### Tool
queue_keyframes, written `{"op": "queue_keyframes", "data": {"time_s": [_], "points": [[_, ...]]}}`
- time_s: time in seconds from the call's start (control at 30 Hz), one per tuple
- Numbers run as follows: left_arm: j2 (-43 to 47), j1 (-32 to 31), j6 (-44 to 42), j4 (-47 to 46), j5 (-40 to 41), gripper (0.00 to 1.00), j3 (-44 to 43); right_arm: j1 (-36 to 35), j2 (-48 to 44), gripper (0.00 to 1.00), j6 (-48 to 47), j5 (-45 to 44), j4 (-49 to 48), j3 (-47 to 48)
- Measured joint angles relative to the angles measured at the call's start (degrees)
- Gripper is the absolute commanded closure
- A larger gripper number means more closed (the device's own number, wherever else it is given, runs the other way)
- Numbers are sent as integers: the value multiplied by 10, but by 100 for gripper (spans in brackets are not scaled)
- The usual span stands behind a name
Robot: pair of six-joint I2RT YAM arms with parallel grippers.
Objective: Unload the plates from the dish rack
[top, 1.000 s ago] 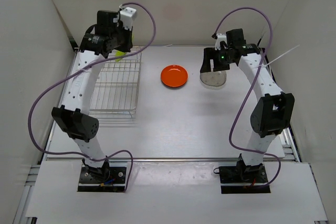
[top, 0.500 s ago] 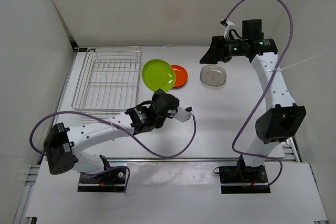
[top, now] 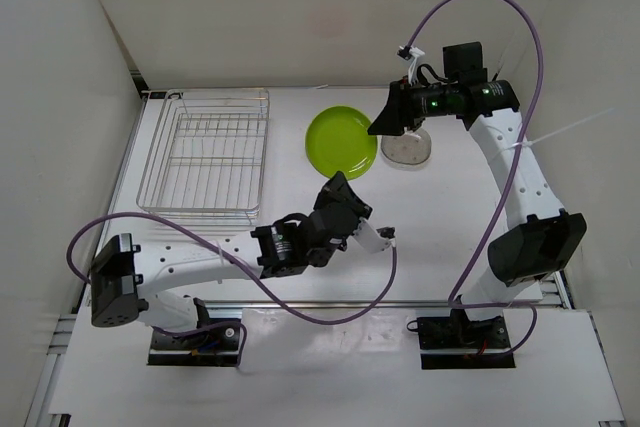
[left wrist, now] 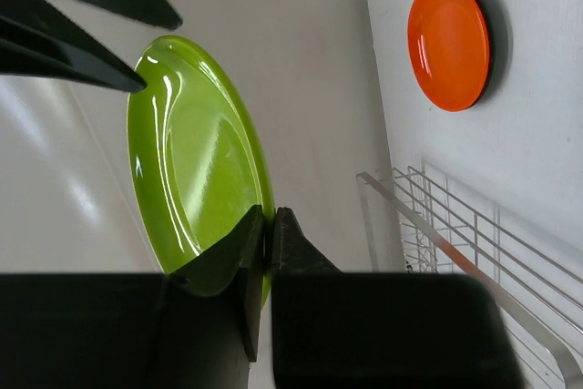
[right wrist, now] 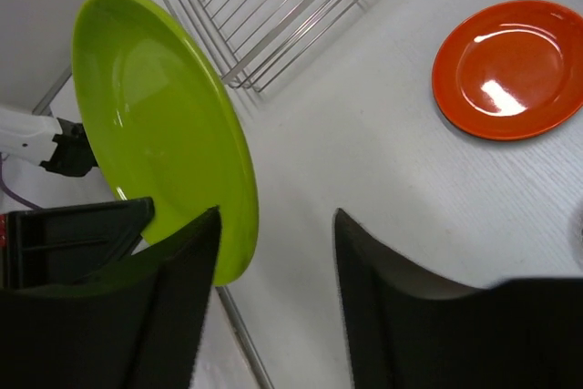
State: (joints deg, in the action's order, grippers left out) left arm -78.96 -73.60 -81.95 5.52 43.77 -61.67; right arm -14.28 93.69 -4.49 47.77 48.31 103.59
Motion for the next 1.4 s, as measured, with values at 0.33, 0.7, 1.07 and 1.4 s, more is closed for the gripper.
{"op": "queue_keyframes", "data": {"time_s": [0.33, 0.7, 1.07, 1.4], "points": [[-15, -3, -2, -17, 0, 89, -1, 0, 0, 58, -2, 10, 0, -7], [-33, -3, -5, -28, 2, 30, -6, 0, 0, 100, 9, 21, -1, -15], [-57, 31, 131, 232, -7, 0, -112, 15, 8, 100, 114, -130, -67, -26], [-96, 290, 245, 344, -14, 0, -271, 34, 194, 100, 166, -283, -123, 44]]}}
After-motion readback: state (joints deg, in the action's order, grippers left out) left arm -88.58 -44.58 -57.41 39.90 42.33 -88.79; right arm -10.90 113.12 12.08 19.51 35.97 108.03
